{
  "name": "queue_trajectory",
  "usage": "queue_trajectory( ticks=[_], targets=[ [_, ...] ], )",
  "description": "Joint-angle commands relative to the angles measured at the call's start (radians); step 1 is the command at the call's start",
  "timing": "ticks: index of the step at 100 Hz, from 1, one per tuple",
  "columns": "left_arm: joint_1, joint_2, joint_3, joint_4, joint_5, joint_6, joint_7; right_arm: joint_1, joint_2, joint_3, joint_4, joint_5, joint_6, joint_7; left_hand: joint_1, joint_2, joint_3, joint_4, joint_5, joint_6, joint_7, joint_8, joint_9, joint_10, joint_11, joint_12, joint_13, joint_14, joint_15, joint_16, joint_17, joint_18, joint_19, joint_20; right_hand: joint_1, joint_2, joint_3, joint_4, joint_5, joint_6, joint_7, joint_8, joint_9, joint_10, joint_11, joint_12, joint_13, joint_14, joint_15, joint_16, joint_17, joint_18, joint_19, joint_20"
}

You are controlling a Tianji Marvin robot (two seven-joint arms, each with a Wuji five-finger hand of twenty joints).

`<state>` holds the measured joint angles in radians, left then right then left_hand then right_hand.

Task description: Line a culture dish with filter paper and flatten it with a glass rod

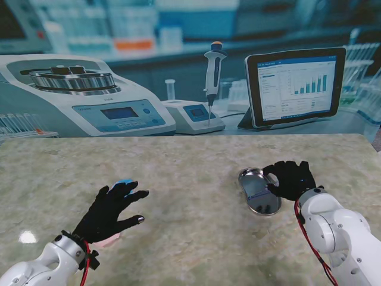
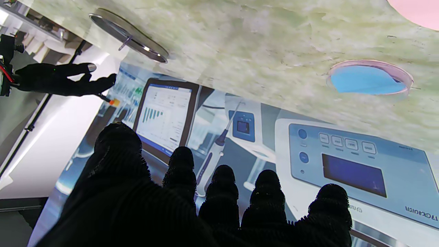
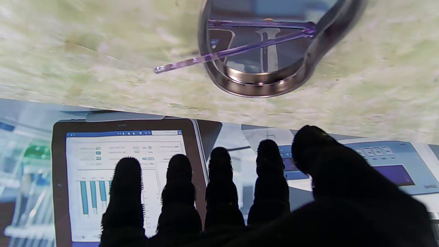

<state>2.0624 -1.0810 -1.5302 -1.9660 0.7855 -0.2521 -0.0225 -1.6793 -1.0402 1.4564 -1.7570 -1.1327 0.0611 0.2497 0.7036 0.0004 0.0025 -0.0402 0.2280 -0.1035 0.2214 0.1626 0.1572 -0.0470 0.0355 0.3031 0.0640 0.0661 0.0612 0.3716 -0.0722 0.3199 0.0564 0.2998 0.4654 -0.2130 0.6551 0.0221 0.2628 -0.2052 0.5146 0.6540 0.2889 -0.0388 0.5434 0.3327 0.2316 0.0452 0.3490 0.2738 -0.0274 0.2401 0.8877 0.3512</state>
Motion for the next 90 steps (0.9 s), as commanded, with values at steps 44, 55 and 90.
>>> queue_trajectory(
  ticks=[44, 55, 90],
  targets=[
    [-0.024, 0.0, 0.03, 0.021, -0.001, 0.05, -0.01, 0.103, 0.022, -0.054, 0.208, -0.071, -0.045, -0.03, 0.002, 0.039, -0.023, 0.021, -0.01, 0.003, -0.022, -0.007, -0.037, -0.008, -0.019, -0.013, -0.029, 0.0, -0.021, -0.017, -0.003, -0.021, -0.051, -0.046, 0.042, -0.142, 0.194, -0.031, -0.066, -0.011, -0.035, -0.002, 0.033, 0.013, 0.035, 0.008, 0.064, 0.015, 0.045, 0.007, 0.077, -0.035, 0.106, 0.011],
    [-0.027, -0.001, 0.041, 0.019, 0.001, 0.061, -0.006, 0.123, 0.024, -0.071, 0.241, -0.073, -0.051, -0.045, 0.002, 0.039, -0.024, 0.021, -0.01, 0.003, -0.022, -0.007, -0.037, -0.009, -0.019, -0.013, -0.029, 0.0, -0.021, -0.017, -0.004, -0.021, -0.05, -0.047, 0.019, -0.156, 0.193, -0.041, -0.056, -0.014, -0.028, -0.002, 0.039, 0.014, 0.042, 0.008, 0.076, 0.017, 0.052, 0.01, 0.089, -0.038, 0.113, 0.015],
    [-0.028, -0.001, 0.046, 0.018, 0.01, 0.065, 0.0, 0.185, 0.025, -0.118, 0.324, -0.04, -0.053, -0.087, 0.003, 0.039, -0.023, 0.021, -0.01, 0.002, -0.021, -0.007, -0.037, -0.008, -0.02, -0.013, -0.03, 0.0, -0.02, -0.016, -0.004, -0.02, -0.049, -0.048, -0.015, -0.133, 0.143, -0.049, 0.04, -0.152, 0.022, 0.023, 0.109, 0.06, 0.081, 0.039, 0.142, 0.061, 0.124, 0.053, 0.14, -0.034, 0.177, 0.05]
  ],
)
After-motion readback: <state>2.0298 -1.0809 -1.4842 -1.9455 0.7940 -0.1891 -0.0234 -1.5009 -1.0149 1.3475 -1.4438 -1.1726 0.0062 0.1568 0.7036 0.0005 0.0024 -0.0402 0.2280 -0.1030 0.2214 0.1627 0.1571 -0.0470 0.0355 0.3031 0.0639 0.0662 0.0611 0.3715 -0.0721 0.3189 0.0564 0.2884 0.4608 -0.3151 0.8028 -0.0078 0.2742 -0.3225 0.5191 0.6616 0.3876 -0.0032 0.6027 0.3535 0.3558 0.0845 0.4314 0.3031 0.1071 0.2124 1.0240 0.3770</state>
